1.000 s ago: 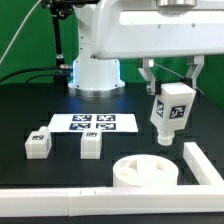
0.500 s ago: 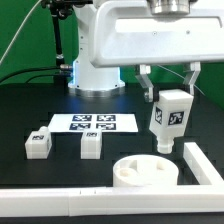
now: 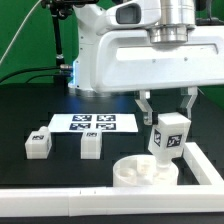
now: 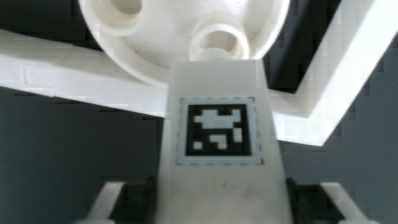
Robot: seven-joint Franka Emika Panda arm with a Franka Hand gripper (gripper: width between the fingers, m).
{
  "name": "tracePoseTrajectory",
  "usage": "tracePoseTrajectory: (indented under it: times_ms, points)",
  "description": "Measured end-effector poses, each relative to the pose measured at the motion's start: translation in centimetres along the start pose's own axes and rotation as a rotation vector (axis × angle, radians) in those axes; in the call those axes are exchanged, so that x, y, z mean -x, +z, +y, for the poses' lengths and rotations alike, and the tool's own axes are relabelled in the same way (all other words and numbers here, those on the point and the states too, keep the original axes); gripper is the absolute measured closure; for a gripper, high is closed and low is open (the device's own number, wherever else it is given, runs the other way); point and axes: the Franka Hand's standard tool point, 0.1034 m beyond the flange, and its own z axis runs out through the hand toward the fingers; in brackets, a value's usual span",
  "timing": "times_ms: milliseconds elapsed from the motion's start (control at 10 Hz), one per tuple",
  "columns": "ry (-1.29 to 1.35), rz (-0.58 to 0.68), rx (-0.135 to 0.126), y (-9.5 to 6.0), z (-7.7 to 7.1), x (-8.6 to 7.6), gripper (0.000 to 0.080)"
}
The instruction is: Assemble stool
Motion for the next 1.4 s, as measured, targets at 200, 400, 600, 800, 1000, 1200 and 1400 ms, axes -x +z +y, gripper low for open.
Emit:
tracePoseTrajectory:
  times_ms: [200,400,600,800,1000,1200,1400]
  points:
    - [0.003,-0.002,-0.002,0.4,-0.2,0.1,0.0462]
    - [-0.002,-0.002,-0.004,1.0,-0.7,0.4,0.0462]
    - [-0.003,-0.007,-0.004,1.5,-0.7,0.7,0.0462]
    - [-0.003,-0.012,-0.005,1.8,-0.7,0.9,0.0462]
    - [-0.004,-0.014,-0.006,2.2,-0.8,1.1,0.0462]
    - [-0.007,0.002,-0.005,2.3,-1.0,0.8,0.0462]
    - [-0.008,0.003,-0.005,2.3,-1.1,0.8,0.0462]
